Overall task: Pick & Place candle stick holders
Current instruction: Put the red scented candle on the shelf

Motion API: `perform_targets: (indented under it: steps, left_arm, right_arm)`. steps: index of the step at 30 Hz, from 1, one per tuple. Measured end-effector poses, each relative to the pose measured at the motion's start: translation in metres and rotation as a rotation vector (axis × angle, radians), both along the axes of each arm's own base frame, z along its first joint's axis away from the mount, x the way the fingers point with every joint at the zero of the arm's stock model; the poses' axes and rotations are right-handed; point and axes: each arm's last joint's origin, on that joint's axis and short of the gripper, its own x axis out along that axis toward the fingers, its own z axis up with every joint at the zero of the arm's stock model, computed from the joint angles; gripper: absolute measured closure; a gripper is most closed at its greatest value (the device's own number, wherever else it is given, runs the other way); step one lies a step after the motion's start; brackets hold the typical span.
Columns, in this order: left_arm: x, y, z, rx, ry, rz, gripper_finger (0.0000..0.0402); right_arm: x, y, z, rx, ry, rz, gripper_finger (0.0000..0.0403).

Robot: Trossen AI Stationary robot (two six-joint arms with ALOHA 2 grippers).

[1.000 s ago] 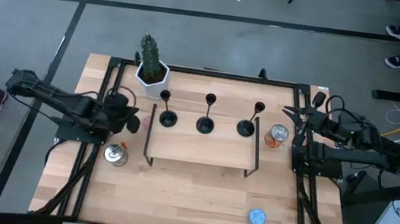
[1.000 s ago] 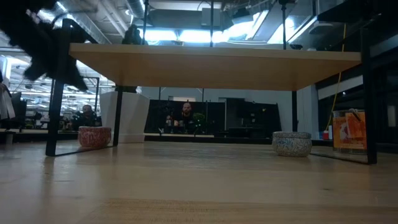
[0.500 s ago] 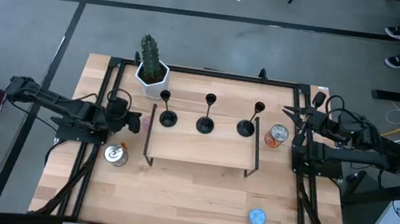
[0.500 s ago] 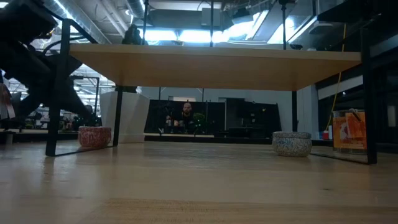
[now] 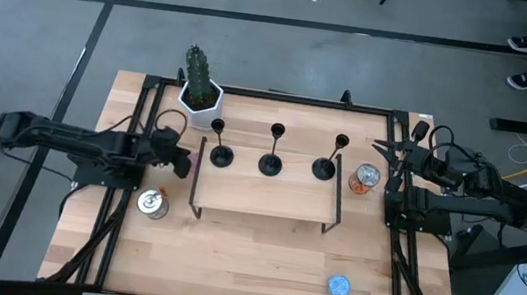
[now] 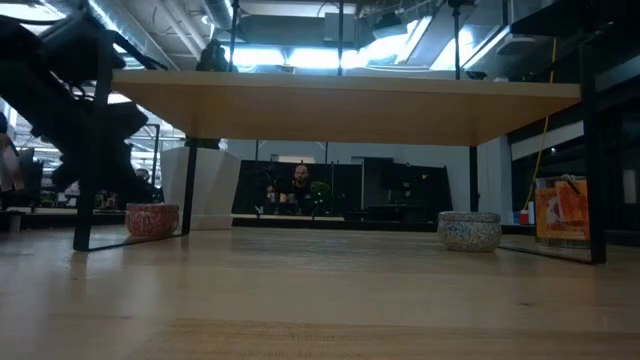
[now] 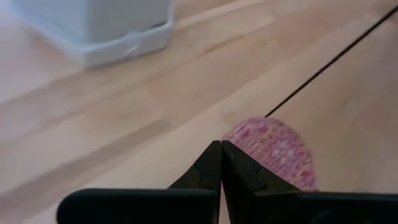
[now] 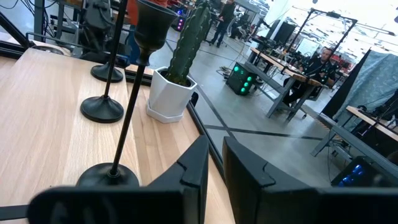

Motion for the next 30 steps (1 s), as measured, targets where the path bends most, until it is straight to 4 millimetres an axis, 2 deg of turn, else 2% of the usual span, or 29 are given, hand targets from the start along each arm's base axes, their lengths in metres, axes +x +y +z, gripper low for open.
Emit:
perform_targets:
  steps: [10, 20, 30]
  left_arm:
    - [0.008, 0.014, -0.004, 0.086, 0.090, -0.053, 0.0400]
    - [0.020, 0.017, -0.006, 0.170, 0.139, -0.293, 0.0400]
    - [0.023, 0.013, -0.015, 0.141, 0.197, -0.464, 0.0400]
  right_arm:
    - [0.000, 0.000, 0.000, 0.000, 0.000, 0.001, 0.0350]
    - [0.000, 0.000, 0.000, 0.000, 0.000, 0.000, 0.0350]
    - [0.000, 0.000, 0.000, 0.000, 0.000, 0.000, 0.0350]
